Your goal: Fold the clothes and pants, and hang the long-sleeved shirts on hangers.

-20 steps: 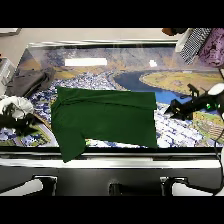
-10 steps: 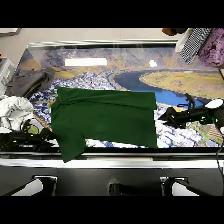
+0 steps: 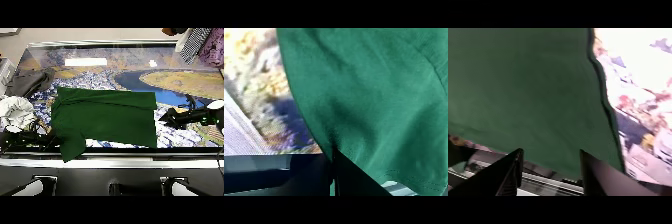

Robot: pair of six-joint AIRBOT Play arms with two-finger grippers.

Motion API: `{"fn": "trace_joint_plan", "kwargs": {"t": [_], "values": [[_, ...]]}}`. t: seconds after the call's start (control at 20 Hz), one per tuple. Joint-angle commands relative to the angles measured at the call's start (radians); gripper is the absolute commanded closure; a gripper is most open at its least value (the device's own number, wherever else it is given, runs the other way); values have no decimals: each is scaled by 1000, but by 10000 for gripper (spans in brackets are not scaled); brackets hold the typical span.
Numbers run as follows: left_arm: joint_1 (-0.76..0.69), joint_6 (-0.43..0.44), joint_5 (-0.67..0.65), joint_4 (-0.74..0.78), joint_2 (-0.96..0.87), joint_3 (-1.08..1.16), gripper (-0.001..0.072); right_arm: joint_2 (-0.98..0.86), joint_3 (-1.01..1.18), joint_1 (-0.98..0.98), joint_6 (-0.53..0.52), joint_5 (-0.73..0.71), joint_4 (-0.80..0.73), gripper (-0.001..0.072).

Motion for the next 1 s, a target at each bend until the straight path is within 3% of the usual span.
{"fn": "trace_joint_plan", "kwargs": {"t": [0.0, 0.1, 0.5, 0.65, 0.95], "values": [[-3, 3, -10, -6, -1, 21, 688, 4, -36, -38, 5, 18, -99, 276], [-3, 2, -13, -6, -1, 45, 688, 3, -106, -37, 0, -11, -102, 248], [-3, 2, -13, -6, -1, 88, 687, 4, -309, -37, -52, -77, -29, 254], [-3, 2, -13, -7, -1, 88, 688, 4, -328, -37, -53, -73, -12, 310], [-3, -1, -13, -7, -1, 88, 688, 3, -359, 17, -58, -123, 18, 331]]}}
